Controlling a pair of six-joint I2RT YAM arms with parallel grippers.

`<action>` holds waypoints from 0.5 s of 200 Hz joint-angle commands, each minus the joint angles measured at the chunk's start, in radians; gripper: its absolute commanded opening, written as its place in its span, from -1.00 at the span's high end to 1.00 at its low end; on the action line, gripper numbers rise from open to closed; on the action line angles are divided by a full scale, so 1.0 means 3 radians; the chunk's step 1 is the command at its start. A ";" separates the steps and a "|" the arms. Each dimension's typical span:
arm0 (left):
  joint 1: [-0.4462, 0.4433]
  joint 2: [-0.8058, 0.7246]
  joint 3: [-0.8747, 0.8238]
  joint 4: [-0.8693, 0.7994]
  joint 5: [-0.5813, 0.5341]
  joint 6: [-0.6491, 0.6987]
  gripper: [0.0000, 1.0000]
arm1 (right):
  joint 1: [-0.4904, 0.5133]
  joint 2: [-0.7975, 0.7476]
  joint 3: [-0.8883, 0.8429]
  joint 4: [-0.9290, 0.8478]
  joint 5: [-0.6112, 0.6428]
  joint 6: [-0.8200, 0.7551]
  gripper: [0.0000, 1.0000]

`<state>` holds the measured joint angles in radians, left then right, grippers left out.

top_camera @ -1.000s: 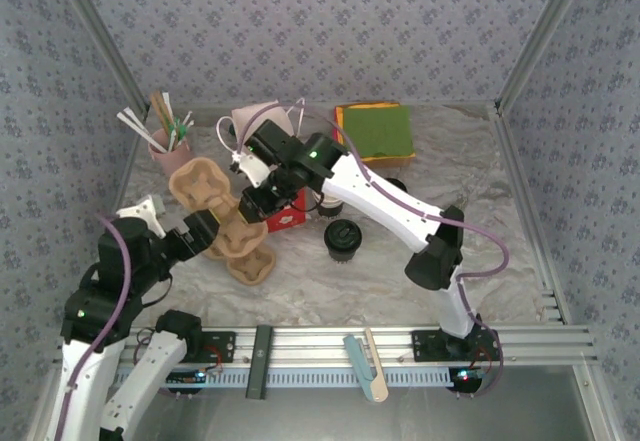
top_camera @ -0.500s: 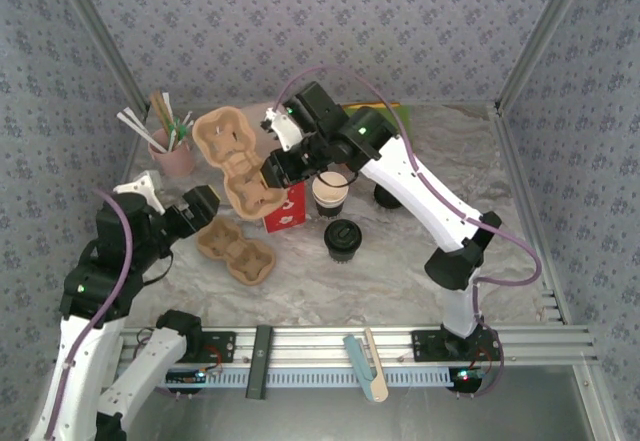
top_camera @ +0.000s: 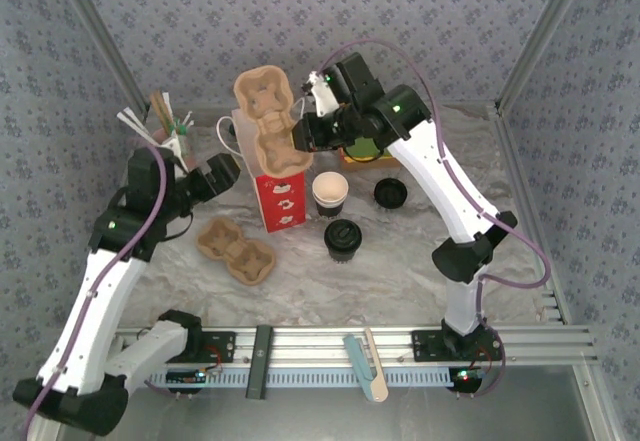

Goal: Pack the takeout coffee

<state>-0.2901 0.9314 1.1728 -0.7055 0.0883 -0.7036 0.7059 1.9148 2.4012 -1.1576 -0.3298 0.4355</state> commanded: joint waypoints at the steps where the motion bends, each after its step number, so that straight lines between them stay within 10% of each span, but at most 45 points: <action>1: 0.0019 0.0193 0.0284 0.0169 0.0124 0.0030 -0.97 | -0.0021 0.0165 0.0177 -0.0118 0.0081 0.0131 0.66; 100: 0.0484 0.1026 0.0680 0.0566 0.0752 0.0013 -0.25 | -0.0040 0.0571 0.0539 -0.0052 0.0239 0.0426 0.67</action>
<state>-0.1566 1.2129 1.3209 -0.5896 0.2588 -0.7197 0.6979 2.0693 2.5214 -1.1801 -0.2790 0.5167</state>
